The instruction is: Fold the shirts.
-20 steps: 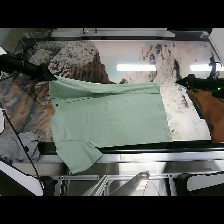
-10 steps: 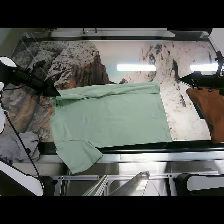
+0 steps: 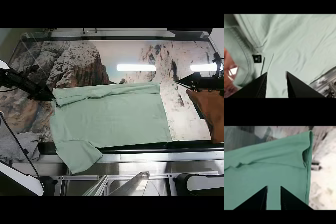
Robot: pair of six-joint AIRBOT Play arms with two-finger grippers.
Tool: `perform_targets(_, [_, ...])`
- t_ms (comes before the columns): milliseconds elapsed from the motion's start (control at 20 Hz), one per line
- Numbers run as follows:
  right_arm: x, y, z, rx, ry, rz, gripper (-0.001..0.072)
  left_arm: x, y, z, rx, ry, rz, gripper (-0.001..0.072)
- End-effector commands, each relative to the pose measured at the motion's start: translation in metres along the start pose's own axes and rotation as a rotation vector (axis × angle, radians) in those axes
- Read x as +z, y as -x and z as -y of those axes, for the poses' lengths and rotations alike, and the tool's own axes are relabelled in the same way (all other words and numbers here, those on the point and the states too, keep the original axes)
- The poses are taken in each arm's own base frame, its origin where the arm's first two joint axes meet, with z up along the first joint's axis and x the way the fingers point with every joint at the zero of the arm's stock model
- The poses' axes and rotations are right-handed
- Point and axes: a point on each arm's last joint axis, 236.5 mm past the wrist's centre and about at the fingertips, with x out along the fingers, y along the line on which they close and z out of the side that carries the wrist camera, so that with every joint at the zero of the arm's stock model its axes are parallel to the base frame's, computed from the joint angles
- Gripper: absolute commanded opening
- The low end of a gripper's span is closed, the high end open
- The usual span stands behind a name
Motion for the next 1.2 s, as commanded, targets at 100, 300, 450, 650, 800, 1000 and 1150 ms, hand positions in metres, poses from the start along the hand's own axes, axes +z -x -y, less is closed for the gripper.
perform_targets(100, [-0.075,0.009,0.006,-0.015,-0.107,-0.257,0.0197,-0.053,0.013,0.019,0.006,0.083,-0.002,0.0267])
perform_targets(300, [-0.137,0.029,0.033,-0.071,-0.269,-0.299,0.0206,-0.152,-0.020,0.005,0.099,0.180,0.023,0.0268])
perform_targets(450, [-0.185,0.039,0.069,-0.171,-0.397,-0.357,0.0417,-0.217,-0.053,0.001,0.069,0.277,0.049,0.0279])
perform_targets(650, [-0.211,0.022,0.071,-0.169,-0.351,-0.397,0.0416,-0.239,-0.077,-0.003,0.043,0.351,0.163,0.0279])
perform_targets(800, [-0.220,0.004,0.067,-0.184,-0.301,-0.446,0.0376,-0.244,-0.082,0.000,0.007,0.383,0.185,0.0279])
perform_targets(1000, [-0.232,-0.017,0.060,-0.176,-0.263,-0.513,0.0372,-0.252,-0.089,0.004,-0.025,0.413,0.132,0.0279])
perform_targets(1150, [-0.242,-0.029,0.052,-0.160,-0.229,-0.567,0.0370,-0.261,-0.102,0.004,-0.069,0.460,0.032,0.0279])
